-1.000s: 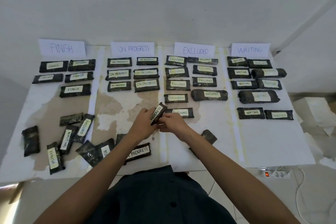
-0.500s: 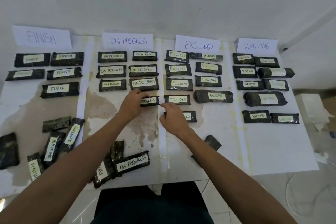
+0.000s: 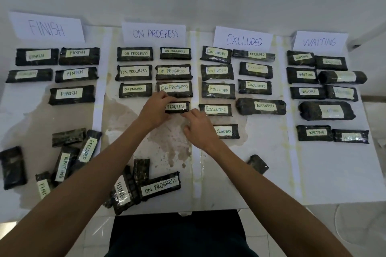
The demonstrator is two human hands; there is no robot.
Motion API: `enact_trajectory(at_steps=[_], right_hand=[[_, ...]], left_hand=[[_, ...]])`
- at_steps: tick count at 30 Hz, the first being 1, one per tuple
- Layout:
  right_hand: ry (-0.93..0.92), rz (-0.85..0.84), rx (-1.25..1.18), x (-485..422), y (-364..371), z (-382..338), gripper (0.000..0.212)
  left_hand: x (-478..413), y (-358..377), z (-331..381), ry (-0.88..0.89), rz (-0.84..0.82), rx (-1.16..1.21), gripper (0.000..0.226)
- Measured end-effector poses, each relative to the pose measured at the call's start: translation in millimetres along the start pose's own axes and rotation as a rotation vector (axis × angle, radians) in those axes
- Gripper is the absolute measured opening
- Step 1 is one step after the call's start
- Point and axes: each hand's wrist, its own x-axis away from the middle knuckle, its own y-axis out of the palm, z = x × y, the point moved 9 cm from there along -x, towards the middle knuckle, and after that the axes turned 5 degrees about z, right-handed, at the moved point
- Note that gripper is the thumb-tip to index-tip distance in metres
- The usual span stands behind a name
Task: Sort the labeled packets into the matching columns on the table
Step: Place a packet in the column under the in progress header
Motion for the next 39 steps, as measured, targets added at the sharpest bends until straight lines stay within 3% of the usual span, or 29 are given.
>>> enact_trajectory(at_steps=[5,13,19,21,25,35,39], right_hand=[[-0.054,-0.091,-0.002,8.7,2.4,-21.3,0.041],[-0.180,-0.366,-0.008,54.4,22.2,-65.2,0.039],[-0.409,-0.581,0.257,103.2,68.5,-83.0,0.061],[-0.494,-0.581,0.390,112.6,80.4,-85.5,0.066],[-0.550,-0.515,0.448,119.3,86.9,-90.9,0.047],[-0.395,-0.316,0.377,52.2,54.9,-103.4,0.048],[-0.341,-0.223,0.385,-0.8,53.4,-120.7,0.048]], left_hand=[[33.7,-14.2,1.1,-0.026,0.080,0.030,0.048],[133.6,-12.0,-13.3,-0.220,0.020,0.078,0.043],[177.7,0.0,-23.4,-0.289,0.052,0.078,0.044],[180.2,0.9,-23.3,-0.300,0.057,0.084,0.046],[179.1,-2.8,-23.6,-0.307,0.072,0.095,0.047],[162.3,-53.4,-63.7,-0.347,0.246,0.046,0.049],[146.4,-71.5,-93.2,-0.358,0.236,0.014,0.055]])
